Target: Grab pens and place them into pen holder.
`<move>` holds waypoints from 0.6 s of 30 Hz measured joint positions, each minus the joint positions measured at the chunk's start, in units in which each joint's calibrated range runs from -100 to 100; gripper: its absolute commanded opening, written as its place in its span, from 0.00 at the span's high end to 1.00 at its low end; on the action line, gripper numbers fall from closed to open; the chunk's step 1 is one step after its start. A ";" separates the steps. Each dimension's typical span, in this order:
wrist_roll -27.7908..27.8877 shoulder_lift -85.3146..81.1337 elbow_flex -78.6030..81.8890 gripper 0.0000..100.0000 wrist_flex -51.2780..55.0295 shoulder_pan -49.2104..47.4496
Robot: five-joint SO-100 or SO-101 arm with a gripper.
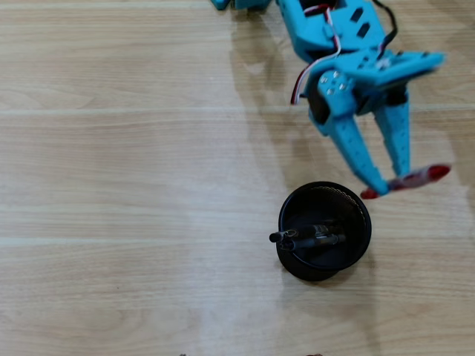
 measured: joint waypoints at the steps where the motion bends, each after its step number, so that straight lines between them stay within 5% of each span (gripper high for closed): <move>1: -1.62 0.68 0.80 0.98 -0.17 0.59; 18: -1.15 4.91 1.59 0.89 -1.21 3.46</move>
